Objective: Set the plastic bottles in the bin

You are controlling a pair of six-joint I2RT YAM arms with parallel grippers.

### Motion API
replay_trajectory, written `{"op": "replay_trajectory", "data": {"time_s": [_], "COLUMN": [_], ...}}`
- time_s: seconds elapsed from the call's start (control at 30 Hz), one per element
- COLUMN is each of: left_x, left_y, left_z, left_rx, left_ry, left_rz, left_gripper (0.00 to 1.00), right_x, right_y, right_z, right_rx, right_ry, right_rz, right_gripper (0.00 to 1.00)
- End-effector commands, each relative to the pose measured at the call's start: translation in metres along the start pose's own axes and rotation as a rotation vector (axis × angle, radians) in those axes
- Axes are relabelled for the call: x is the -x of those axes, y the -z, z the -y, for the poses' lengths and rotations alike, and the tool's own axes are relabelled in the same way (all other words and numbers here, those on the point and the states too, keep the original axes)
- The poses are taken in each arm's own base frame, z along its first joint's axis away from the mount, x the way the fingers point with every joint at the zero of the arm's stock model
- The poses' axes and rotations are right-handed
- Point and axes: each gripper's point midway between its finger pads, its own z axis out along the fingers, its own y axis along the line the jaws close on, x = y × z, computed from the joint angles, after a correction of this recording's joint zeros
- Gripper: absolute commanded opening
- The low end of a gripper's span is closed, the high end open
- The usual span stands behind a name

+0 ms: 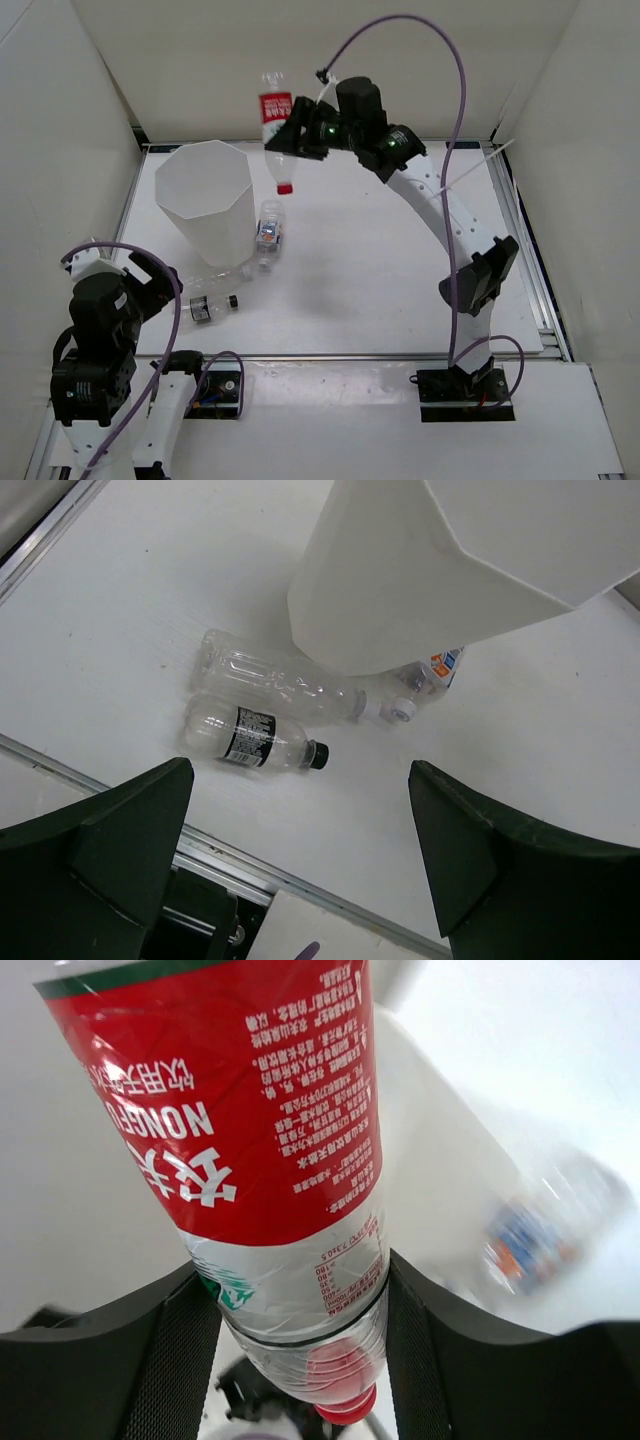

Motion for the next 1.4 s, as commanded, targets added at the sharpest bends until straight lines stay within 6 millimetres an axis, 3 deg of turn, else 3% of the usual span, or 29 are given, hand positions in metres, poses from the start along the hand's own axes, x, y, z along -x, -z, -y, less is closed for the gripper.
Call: {"op": "replay_trajectory", "data": {"time_s": [0.0,0.03,0.17,0.2,0.23,0.27,0.3,0.43,0.5,0.53,0.6,0.63,0.67,0.73,0.77,0.8,0.83,0.87,0.9,0.93,0.97,1.0,1.07,1.13,1.17,1.2,1.27,1.3,1.37], "left_x": [-0.005,-0.009,-0.014,-0.018,-0.017,-0.016,-0.018,-0.014,-0.011,-0.008,-0.007,-0.007,-0.005,-0.003,-0.005,-0.007,-0.007,-0.007,-0.011,-0.012,-0.013,-0.014,-0.015,-0.019,-0.018,-0.02,-0.02,-0.023,-0.02], "left_y": [0.0,-0.001,0.006,0.007,0.009,0.011,0.012,0.015,0.015,0.014,0.014,0.012,0.011,0.007,0.007,0.004,0.002,0.0,-0.003,-0.005,-0.007,-0.011,-0.013,-0.018,-0.018,-0.02,-0.022,-0.026,-0.026], "left_z": [0.007,0.007,0.011,0.01,0.014,0.013,0.015,0.021,0.022,0.022,0.02,0.02,0.018,0.018,0.015,0.011,0.013,0.01,0.005,0.003,0.002,0.001,-0.001,-0.003,-0.004,-0.005,-0.006,-0.006,-0.01], "left_rx": [-0.039,-0.038,-0.063,-0.068,-0.089,-0.09,-0.112,-0.133,-0.135,-0.128,-0.119,-0.107,-0.096,-0.087,-0.078,-0.061,-0.066,-0.053,-0.038,-0.03,-0.025,-0.018,-0.007,0.007,0.016,0.021,0.034,0.045,0.067], "left_ry": [-0.03,-0.034,-0.059,-0.077,-0.088,-0.099,-0.126,-0.151,-0.157,-0.17,-0.17,-0.173,-0.173,-0.163,-0.154,-0.155,-0.127,-0.117,-0.117,-0.097,-0.076,-0.066,-0.052,-0.046,-0.036,-0.038,-0.042,-0.038,-0.03], "left_rz": [-0.035,-0.058,-0.111,-0.126,-0.133,-0.133,-0.142,-0.16,-0.158,-0.152,-0.148,-0.151,-0.146,-0.133,-0.127,-0.117,-0.105,-0.093,-0.082,-0.073,-0.064,-0.056,-0.047,-0.052,-0.046,-0.054,-0.055,-0.071,-0.057], "left_gripper": [1.0,1.0,1.0,1.0,1.0,1.0,1.0,1.0,1.0,1.0,1.0,1.0,1.0,1.0,1.0,1.0,1.0,1.0,1.0,1.0,1.0,1.0,1.0,1.0,1.0,1.0,1.0,1.0,1.0], "right_x": [0.018,0.017,0.028,0.021,0.033,0.04,0.035,0.046,0.044,0.04,0.048,0.049,0.06,0.07,0.077,0.078,0.089,0.086,0.07,0.072,0.074,0.06,0.054,0.038,0.028,0.017,-0.003,-0.015,-0.031], "right_y": [-0.008,-0.014,-0.04,-0.061,-0.059,-0.066,-0.084,-0.095,-0.1,-0.095,-0.077,-0.072,-0.042,-0.017,0.008,0.015,0.044,0.051,0.043,0.062,0.069,0.07,0.072,0.063,0.055,0.04,0.023,0.008,-0.014], "right_z": [-0.063,-0.085,-0.115,-0.112,-0.126,-0.123,-0.115,-0.119,-0.115,-0.121,-0.13,-0.124,-0.137,-0.132,-0.13,-0.108,-0.105,-0.096,-0.067,-0.063,-0.043,-0.016,0.025,0.057,0.09,0.11,0.128,0.149,0.154], "right_rx": [0.115,0.156,0.182,0.166,0.183,0.166,0.14,0.154,0.151,0.153,0.124,0.092,0.091,0.041,0.018,-0.039,-0.038,-0.053,-0.117,-0.129,-0.172,-0.234,-0.293,-0.29,-0.322,-0.331,-0.309,-0.327,-0.256], "right_ry": [0.176,0.217,0.32,0.35,0.365,0.375,0.382,0.388,0.397,0.398,0.424,0.431,0.424,0.395,0.324,0.283,0.236,0.223,0.211,0.208,0.181,0.146,0.079,-0.013,-0.059,-0.094,-0.129,-0.148,-0.151], "right_rz": [0.119,0.159,0.336,0.344,0.41,0.443,0.457,0.546,0.546,0.533,0.573,0.575,0.61,0.626,0.642,0.605,0.624,0.604,0.54,0.549,0.547,0.499,0.452,0.366,0.301,0.235,0.11,0.055,-0.023], "right_gripper": [0.45,0.47,0.48,0.51,0.53,0.53,0.56,0.58,0.67,0.97,1.0,1.0,1.0,1.0,1.0,1.0,1.0,1.0,1.0,1.0,1.0,1.0,1.0,1.0,1.0,1.0,1.0,1.0,1.0]}}
